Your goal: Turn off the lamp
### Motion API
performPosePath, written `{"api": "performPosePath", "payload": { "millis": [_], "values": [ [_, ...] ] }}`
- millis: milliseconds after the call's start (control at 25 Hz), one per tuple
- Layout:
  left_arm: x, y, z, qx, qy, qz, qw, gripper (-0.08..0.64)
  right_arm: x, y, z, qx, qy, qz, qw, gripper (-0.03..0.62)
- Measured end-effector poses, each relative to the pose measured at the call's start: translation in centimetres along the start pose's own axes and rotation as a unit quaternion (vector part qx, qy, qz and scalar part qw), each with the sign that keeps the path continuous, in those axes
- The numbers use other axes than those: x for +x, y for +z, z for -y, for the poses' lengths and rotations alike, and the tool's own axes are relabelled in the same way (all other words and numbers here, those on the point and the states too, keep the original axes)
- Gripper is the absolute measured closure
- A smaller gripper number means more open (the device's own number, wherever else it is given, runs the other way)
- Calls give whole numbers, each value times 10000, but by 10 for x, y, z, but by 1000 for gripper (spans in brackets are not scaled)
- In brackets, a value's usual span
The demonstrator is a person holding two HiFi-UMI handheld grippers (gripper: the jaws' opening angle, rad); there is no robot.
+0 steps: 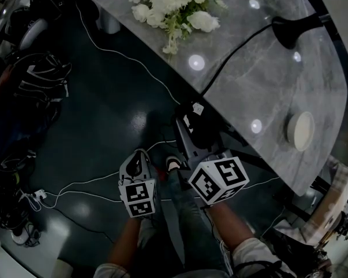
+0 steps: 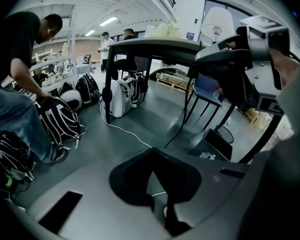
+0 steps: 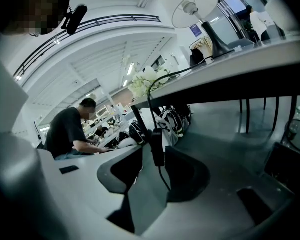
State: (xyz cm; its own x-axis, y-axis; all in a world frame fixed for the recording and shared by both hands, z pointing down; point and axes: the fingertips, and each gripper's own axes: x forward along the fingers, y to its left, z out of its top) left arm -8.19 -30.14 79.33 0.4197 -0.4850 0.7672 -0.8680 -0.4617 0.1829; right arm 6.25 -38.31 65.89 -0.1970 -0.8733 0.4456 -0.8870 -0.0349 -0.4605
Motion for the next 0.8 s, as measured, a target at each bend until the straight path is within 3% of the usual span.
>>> {"api": "performPosePath", "payload": {
  "millis": [560, 800],
  "values": [
    [2, 5, 11, -168, 83, 137, 9997, 569, -34, -32, 38, 62, -355, -135, 9993, 473],
    [3, -14, 25, -203, 28, 25, 9998, 569, -46, -54, 64, 228, -718, -429, 9962, 551]
  ]
}}
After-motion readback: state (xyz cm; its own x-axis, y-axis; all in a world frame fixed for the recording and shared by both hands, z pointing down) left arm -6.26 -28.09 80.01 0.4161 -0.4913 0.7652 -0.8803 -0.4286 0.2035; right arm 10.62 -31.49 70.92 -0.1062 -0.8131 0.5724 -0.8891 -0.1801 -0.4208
